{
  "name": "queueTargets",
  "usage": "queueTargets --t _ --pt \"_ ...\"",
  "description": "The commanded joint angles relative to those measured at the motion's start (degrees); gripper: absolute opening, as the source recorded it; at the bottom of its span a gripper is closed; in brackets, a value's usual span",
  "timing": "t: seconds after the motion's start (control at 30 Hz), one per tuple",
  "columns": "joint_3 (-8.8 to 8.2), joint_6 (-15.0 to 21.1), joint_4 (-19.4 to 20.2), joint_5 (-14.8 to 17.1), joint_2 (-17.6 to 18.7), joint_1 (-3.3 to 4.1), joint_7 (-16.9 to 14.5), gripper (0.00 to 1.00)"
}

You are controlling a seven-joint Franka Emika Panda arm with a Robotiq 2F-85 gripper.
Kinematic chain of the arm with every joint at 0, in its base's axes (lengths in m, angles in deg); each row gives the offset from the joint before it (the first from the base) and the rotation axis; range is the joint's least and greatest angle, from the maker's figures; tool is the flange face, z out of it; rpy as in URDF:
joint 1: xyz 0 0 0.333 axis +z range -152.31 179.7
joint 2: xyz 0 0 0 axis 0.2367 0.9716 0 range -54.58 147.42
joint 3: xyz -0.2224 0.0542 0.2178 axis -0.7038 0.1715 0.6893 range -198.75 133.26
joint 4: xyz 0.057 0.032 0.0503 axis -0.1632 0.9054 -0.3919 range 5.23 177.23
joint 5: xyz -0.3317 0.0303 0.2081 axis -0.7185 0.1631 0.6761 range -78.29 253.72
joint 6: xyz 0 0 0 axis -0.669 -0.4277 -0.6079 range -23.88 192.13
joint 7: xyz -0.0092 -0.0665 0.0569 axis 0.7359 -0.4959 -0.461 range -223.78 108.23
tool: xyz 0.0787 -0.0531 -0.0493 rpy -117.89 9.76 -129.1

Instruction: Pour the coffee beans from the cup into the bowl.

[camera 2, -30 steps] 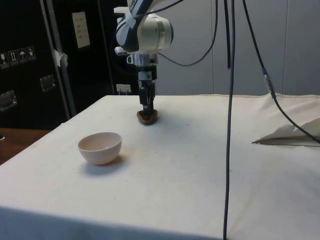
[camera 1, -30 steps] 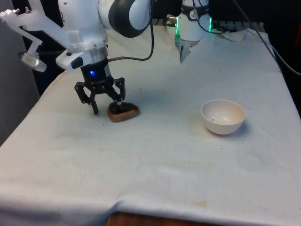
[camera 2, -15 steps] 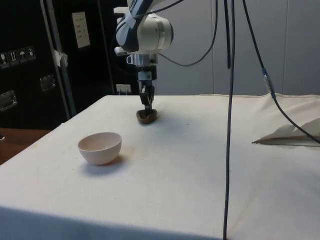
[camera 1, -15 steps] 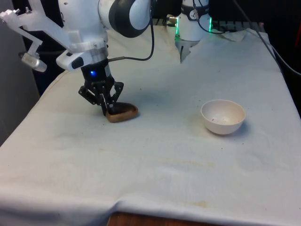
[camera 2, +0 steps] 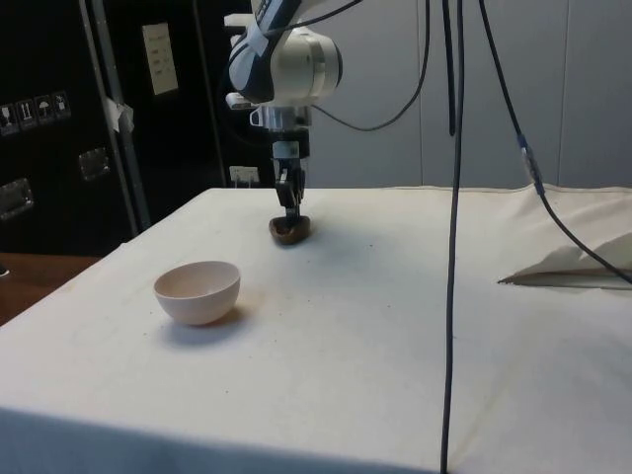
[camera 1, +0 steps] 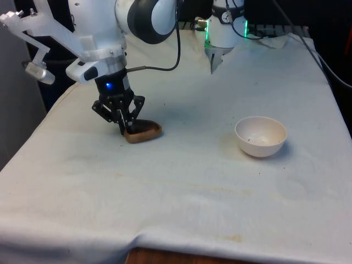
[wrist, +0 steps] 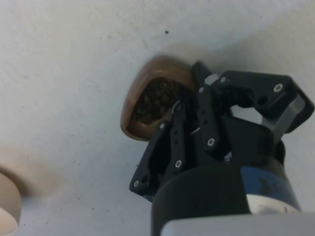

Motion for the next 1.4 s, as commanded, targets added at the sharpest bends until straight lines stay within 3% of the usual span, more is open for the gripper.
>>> queueTargets --t 0.0,0.07,0.1,0.17,0.4,0.43,0.47,0.67,0.7,0.73,0.9,1.0,1.03,1.07,1.2,1.3,1.33,1.37 --pt "-0.17 0.06 0.17 0.0 -0.34 0.34 0.4 0.0" --pt "-0.23 0.11 0.34 -0.06 -0.69 0.63 0.92 0.0" --pt "0.06 0.0 -0.11 0.06 -0.23 0.17 0.4 0.0" --pt "-0.23 0.23 0.63 -0.17 -1.38 1.03 1.78 0.0" --pt "-0.17 0.4 1.72 -0.52 -3.38 2.12 3.84 0.0" --pt "0.23 -0.06 1.15 -0.34 -3.04 1.55 3.44 0.0" --pt "-0.17 0.4 1.78 -0.63 -3.55 2.23 4.07 0.0" --pt "0.06 0.34 2.46 -1.6 -5.1 3.09 6.19 0.0" --pt "0.46 -0.06 1.72 -1.26 -4.53 2.41 5.61 0.0" --pt "0.06 0.34 2.58 -1.78 -5.39 3.21 6.47 0.0" --pt "0.4 0.34 3.32 -3.21 -6.88 3.9 8.54 0.0" --pt "0.57 0.34 3.61 -3.84 -7.56 4.13 9.51 0.0" --pt "1.03 -0.06 2.98 -3.5 -7.1 3.5 9.0 0.0" --pt "0.63 0.34 3.72 -4.01 -7.73 4.18 9.74 0.0" --pt "1.03 0.34 4.24 -5.33 -8.94 4.64 11.46 0.0" --pt "1.38 0.34 4.64 -6.13 -9.63 4.76 12.43 0.0" --pt "1.89 -0.06 4.07 -5.84 -9.28 4.13 12.03 0.0" --pt "1.49 0.34 4.76 -6.36 -9.85 4.81 12.78 0.0"
